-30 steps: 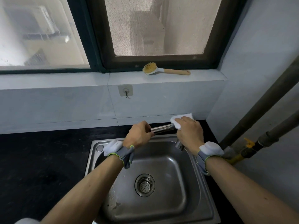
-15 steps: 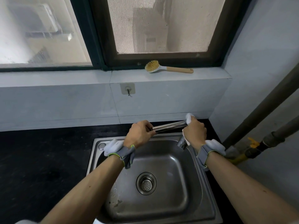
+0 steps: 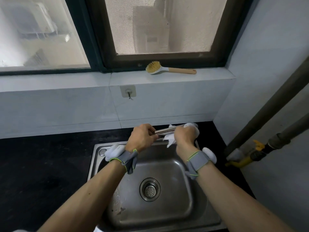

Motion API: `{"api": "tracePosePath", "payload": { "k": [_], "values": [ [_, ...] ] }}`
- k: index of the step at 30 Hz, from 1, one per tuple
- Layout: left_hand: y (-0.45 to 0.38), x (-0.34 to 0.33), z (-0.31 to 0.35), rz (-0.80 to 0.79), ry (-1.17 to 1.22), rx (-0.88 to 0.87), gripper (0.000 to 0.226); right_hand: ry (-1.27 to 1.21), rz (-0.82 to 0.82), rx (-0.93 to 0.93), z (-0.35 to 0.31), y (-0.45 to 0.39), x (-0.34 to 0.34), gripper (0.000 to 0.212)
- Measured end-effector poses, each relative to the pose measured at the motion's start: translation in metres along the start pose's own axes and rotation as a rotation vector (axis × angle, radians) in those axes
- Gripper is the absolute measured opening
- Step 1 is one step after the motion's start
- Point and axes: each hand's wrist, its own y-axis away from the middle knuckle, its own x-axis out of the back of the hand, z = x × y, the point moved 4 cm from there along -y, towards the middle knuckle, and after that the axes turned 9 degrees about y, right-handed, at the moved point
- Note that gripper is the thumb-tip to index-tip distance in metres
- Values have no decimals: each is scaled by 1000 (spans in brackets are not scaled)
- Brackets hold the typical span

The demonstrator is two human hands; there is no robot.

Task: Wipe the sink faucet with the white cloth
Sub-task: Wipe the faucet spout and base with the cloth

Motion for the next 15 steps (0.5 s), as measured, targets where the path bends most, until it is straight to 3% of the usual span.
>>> {"api": "tracePosePath", "payload": {
  "k": [7, 10, 15],
  "values": [
    [0, 0, 0, 3, 2, -1, 27, -137, -28, -58, 14, 14, -17, 18],
    [-1, 1, -1, 8, -3, -11, 25, -217, -119, -135, 21, 9, -29, 14],
    [0, 2, -3, 8, -16, -17, 25, -423, -372, -319, 32, -11, -34, 42]
  ]
}}
